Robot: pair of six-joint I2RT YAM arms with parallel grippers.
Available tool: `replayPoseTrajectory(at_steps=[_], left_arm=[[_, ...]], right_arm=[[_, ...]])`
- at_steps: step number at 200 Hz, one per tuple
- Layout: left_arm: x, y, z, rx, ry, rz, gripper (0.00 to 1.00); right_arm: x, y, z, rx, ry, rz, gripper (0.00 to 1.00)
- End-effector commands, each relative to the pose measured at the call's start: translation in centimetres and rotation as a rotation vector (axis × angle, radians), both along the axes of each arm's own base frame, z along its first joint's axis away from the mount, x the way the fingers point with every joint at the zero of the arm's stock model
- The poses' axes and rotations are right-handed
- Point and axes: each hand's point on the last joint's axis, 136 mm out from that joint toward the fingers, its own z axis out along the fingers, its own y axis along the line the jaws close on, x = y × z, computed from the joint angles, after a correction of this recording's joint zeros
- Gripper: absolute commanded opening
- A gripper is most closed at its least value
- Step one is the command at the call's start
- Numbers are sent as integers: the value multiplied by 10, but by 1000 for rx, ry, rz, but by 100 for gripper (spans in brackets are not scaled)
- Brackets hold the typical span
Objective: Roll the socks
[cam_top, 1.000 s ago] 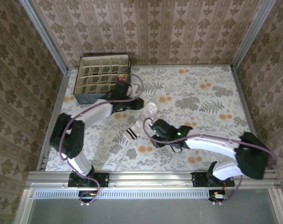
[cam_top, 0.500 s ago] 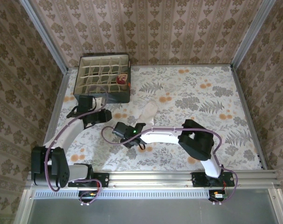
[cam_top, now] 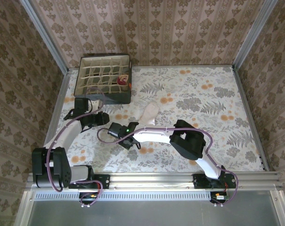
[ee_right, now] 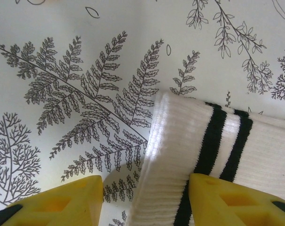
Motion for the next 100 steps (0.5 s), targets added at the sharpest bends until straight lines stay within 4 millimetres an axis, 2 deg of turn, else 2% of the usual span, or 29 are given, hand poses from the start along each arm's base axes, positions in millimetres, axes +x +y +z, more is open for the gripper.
replayPoseTrajectory(at_steps=[1, 24, 62, 83, 100], left_arm=[[2, -1, 4, -8, -14, -31, 26], [1, 0, 4, 8, -22, -44, 26], [-1, -10, 6, -8, -82, -102, 26], [-2, -26, 10, -32, -141, -171, 26], [-4, -48, 18, -71, -228, -262, 26]], right_arm=[[11, -36, -23, -145, 28, -49, 50], [10, -54, -22, -151, 43, -39, 44], [-18, -84, -12, 11, 153, 32, 14], [-32, -95, -5, 79, 191, 76, 3], [-41, -105, -2, 130, 238, 79, 0]])
